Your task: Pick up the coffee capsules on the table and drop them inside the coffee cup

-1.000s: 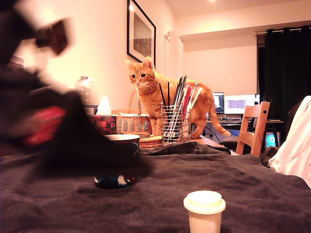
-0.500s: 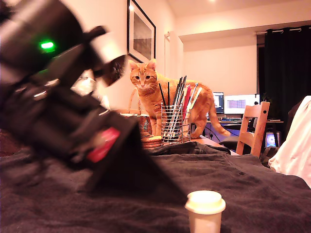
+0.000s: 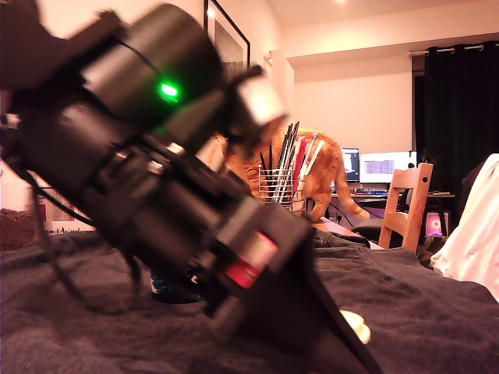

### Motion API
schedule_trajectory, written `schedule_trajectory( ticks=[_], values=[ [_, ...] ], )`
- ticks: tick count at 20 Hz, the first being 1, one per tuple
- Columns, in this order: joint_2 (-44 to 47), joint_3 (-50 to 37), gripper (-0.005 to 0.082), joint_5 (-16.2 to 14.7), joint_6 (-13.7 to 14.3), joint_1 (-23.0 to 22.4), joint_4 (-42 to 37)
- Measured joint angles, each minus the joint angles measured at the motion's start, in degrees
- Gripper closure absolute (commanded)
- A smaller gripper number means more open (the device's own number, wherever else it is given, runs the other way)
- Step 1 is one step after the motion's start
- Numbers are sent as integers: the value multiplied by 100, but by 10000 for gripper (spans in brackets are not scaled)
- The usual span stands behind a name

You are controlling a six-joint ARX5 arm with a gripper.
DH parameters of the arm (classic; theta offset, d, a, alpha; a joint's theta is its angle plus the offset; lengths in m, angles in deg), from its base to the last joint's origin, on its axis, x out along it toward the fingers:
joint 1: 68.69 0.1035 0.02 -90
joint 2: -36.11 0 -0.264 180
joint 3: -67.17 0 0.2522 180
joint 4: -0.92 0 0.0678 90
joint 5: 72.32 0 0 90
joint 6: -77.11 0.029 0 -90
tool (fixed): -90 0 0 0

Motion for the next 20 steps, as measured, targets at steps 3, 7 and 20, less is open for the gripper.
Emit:
schedule_trajectory(
  ticks=[3,7,20],
  values=[
    [55,37,296,50,7,0,22],
    [55,37,444,146,66,0,20],
    [55,37,453,149,105,72,17]
  ],
)
